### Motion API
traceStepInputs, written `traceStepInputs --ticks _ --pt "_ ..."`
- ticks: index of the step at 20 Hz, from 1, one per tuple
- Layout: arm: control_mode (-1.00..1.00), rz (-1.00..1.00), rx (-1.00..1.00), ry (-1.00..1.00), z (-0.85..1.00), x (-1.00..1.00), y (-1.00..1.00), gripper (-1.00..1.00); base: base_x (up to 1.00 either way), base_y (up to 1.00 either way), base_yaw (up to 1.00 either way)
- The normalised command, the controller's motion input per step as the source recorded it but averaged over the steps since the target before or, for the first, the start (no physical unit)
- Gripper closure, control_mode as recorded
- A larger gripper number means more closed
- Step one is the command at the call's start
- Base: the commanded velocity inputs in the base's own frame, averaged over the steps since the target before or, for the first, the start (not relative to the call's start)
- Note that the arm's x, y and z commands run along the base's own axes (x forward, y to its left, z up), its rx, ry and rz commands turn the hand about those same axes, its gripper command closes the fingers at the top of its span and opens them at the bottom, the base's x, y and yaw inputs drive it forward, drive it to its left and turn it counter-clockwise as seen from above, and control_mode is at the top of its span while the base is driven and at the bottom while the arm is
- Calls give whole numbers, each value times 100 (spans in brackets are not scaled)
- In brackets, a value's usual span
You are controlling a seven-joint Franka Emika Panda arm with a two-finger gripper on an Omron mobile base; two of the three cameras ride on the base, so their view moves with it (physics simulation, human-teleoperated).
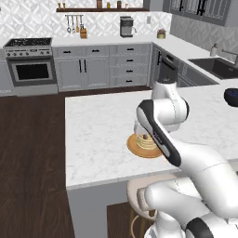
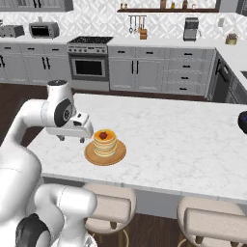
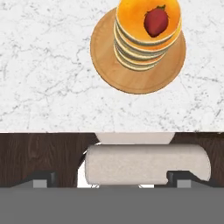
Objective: Take the strawberry from the fridge and place it on top of the pancake, located on the dining counter.
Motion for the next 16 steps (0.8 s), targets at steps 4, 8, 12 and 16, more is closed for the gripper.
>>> traceStepInputs --ticks 4,8,12,16 --pt "-100 0 0 -1 -20 -76 18 -100 0 0 0" --pt "-100 0 -10 0 -26 0 63 -100 0 0 0" --pt "-100 0 -14 0 -26 3 91 -100 0 0 0" --pt "-100 -4 -24 1 -36 13 98 -100 0 0 0"
